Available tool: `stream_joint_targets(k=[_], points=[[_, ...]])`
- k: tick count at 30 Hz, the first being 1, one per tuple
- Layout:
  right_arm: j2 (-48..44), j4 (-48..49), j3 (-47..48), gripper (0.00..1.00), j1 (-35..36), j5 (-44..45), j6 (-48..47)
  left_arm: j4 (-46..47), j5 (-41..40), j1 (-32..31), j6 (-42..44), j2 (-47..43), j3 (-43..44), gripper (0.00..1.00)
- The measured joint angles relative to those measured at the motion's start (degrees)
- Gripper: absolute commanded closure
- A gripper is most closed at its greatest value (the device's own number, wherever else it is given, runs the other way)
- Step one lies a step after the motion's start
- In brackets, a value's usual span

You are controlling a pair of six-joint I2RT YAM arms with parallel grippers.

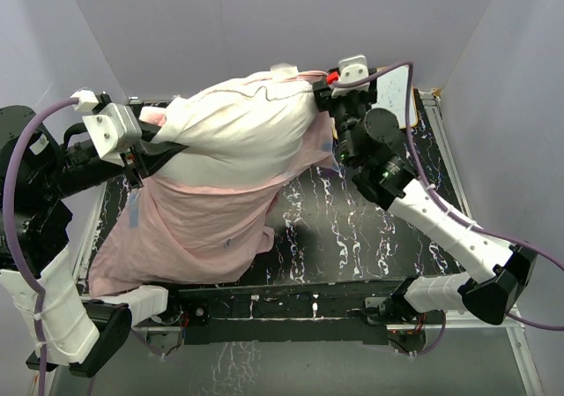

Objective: Remove the pillowcase from the pillow

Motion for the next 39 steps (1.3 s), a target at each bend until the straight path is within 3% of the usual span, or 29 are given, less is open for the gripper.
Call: stream_joint_targets(k=[4, 11, 14, 21, 27, 31, 39], points=[[0.8, -5.8, 1.2, 0.49, -6.4, -7.0, 7.7, 0.1, 1.3, -0.1, -0.9, 0.5, 0.5, 1.00], [1.0, -11.2, 1.0, 0.48, -12.4, -18.6, 19.7, 0.0, 2.2, -0.1, -2.4, 0.9, 1.3, 1.00], [0.0, -11.8, -3.1, 0.47, -16.4, -27.6, 27.0, 0.1, 2.3, -0.1, -2.8, 0.7, 1.3, 1.00], [-1.5, -10.2, -19.5, 0.38, -22.9, -50.3, 41.7, 3.7, 1.4, -0.2, -3.4, -1.7, -4.0, 1.00], [-5.2, -9.2, -28.0, 0.19, -24.4, -62.7, 45.8, 10.4, -1.1, -0.2, -3.8, -6.1, -12.5, 1.00], [-9.9, -11.6, -22.4, 0.15, -29.5, -65.2, 45.4, 13.6, -2.7, -0.2, -3.5, -7.5, -14.1, 1.00], [-9.6, -16.7, 9.8, 0.16, -33.3, -61.5, 40.1, 17.0, -6.1, -0.2, -2.6, -7.4, -16.1, 1.00]])
